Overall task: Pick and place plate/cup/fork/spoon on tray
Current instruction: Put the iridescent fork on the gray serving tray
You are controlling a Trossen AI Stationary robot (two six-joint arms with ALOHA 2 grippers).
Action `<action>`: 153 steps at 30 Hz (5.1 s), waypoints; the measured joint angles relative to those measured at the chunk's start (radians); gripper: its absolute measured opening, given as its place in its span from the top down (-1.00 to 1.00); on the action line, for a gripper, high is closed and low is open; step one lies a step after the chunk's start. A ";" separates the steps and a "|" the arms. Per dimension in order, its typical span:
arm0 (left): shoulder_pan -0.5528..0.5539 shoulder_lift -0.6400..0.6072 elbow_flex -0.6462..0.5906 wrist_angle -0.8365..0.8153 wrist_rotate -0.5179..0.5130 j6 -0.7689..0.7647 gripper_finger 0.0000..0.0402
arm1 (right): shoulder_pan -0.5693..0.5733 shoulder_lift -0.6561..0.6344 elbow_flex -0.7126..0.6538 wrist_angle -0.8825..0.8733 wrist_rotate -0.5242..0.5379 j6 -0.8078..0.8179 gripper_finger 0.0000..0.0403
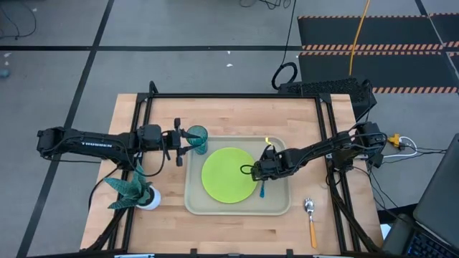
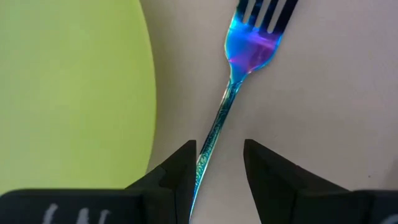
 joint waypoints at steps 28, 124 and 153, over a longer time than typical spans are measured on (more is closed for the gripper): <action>0.000 0.000 0.000 0.000 0.000 0.002 0.27 | 0.000 0.000 0.000 -0.002 -0.031 -0.075 0.69; 0.001 0.000 0.000 -0.015 0.015 -0.002 0.27 | -0.038 -0.233 0.000 0.009 0.285 -0.267 0.77; 0.002 0.000 0.000 -0.021 0.015 0.003 0.27 | -0.119 -0.063 -0.006 -0.091 0.283 -0.185 0.02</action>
